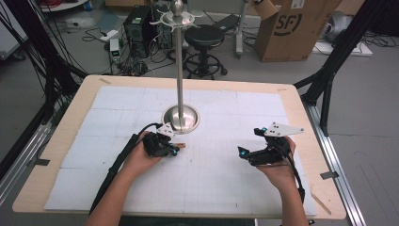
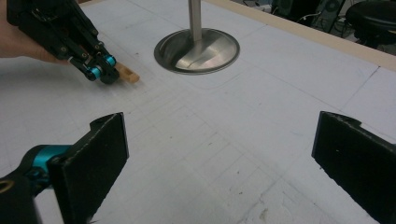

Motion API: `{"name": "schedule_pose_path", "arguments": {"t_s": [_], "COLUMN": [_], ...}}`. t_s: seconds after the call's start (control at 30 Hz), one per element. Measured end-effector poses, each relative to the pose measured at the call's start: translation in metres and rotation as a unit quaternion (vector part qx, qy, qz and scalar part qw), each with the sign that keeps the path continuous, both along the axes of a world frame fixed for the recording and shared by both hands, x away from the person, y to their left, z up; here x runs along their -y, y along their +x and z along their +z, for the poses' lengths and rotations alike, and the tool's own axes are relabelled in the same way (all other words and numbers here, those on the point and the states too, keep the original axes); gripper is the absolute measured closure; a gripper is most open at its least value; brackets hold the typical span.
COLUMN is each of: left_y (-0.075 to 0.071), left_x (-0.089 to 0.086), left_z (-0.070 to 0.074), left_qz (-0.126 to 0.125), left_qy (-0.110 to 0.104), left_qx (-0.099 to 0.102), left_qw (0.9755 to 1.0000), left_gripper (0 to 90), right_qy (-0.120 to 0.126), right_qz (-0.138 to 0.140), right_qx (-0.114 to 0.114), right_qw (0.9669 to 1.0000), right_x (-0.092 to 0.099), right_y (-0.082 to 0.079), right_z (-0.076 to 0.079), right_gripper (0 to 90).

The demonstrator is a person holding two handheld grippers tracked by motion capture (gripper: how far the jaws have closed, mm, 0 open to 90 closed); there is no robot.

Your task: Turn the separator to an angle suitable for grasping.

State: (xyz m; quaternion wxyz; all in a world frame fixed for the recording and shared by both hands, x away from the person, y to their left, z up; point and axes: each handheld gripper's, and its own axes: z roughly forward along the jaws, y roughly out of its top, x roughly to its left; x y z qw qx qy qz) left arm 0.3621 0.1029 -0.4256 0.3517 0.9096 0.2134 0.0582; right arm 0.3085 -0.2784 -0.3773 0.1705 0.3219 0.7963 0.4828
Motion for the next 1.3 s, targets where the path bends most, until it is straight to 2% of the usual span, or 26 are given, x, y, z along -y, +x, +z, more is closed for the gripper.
{"name": "schedule_pose_path", "arguments": {"t_s": [0.13, 0.33, 0.43, 0.57, 0.6, 0.67, 0.7, 0.77, 0.8, 0.87, 0.9, 0.93, 1.03, 1.07, 1.13, 1.17, 1.2, 1.3], "left_y": [0.003, 0.007, 0.006, 0.001, 0.0, -0.004, -0.007, -0.012, -0.014, -0.02, -0.022, -0.024, -0.03, -0.031, -0.035, -0.036, -0.037, -0.04], "left_x": [-0.004, -0.007, -0.007, -0.008, -0.01, -0.014, -0.015, -0.02, -0.023, -0.029, -0.031, -0.035, -0.047, -0.051, -0.058, -0.062, -0.065, -0.075], "left_z": [0.003, 0.002, 0.002, 0.007, 0.01, 0.015, 0.019, 0.024, 0.028, 0.033, 0.036, 0.038, 0.043, 0.045, 0.047, 0.049, 0.05, 0.052], "left_qz": [0.02, 0.031, 0.028, 0.021, 0.015, 0.004, 0.006, 0.007, 0.003, 0.006, 0.006, 0.005, 0.008, 0.008, 0.012, 0.014, 0.014, 0.019], "left_qy": [-0.012, -0.013, -0.01, -0.027, -0.031, -0.049, -0.052, -0.072, -0.084, -0.099, -0.11, -0.119, -0.144, -0.147, -0.161, -0.166, -0.171, -0.18], "left_qx": [0.005, 0.005, 0.005, 0.005, 0.003, -0.002, 0.001, 0.003, 0.001, 0.008, 0.006, 0.005, 0.003, 0.004, 0.009, 0.014, 0.017, 0.022], "left_qw": [0.9997, 0.9994, 0.9995, 0.9994, 0.9994, 0.9988, 0.9986, 0.9974, 0.9965, 0.995, 0.9939, 0.9929, 0.9896, 0.989, 0.9868, 0.9859, 0.9851, 0.9832], "left_gripper": [89.7, 89.6, 89.6, 89.4, 88.3, 78.1, 78.1, 71.6, 71.6, 63.7, 63.7, 58.0, 56.0, 51.6, 48.7, 43.2, 43.2, 35.3], "right_qy": [-0.003, -0.012, -0.012, -0.012, -0.012, -0.012, -0.012, -0.009, -0.009, -0.008, -0.008, -0.006, -0.006, -0.009, -0.009, -0.011, -0.011, -0.008], "right_qz": [0.0, 0.001, 0.001, 0.001, 0.001, 0.001, 0.001, 0.0, 0.0, 0.001, 0.001, 0.0, 0.0, 0.001, 0.0, 0.001, 0.001, 0.001], "right_qx": [-0.005, -0.007, -0.007, -0.005, -0.006, -0.005, -0.005, -0.007, -0.007, -0.005, -0.005, -0.005, -0.004, -0.006, -0.006, -0.005, -0.005, -0.007], "right_qw": [1.0, 0.9999, 0.9999, 0.9999, 0.9999, 0.9999, 0.9999, 0.9999, 0.9999, 1.0, 1.0, 1.0, 1.0, 0.9999, 0.9999, 0.9999, 0.9999, 0.9999], "right_x": [-0.001, -0.005, -0.005, -0.004, -0.004, -0.003, -0.003, -0.002, -0.002, -0.001, -0.001, -0.001, -0.001, -0.001, -0.002, -0.002, -0.002, -0.002], "right_y": [0.001, 0.001, 0.001, 0.001, 0.001, 0.001, 0.001, 0.0, 0.0, -0.001, -0.001, -0.002, -0.002, -0.002, -0.003, -0.002, -0.002, -0.002], "right_z": [-0.003, -0.005, -0.004, -0.004, -0.004, -0.004, -0.004, -0.005, -0.005, -0.004, -0.004, -0.003, -0.003, -0.003, -0.003, -0.004, -0.004, -0.004], "right_gripper": [2.4, 2.4, 2.4, 2.4, 2.4, 2.4, 2.4, 2.4, 2.4, 2.4, 2.4, 2.4, 2.4, 2.4, 2.4, 2.4, 2.4, 2.4]}}
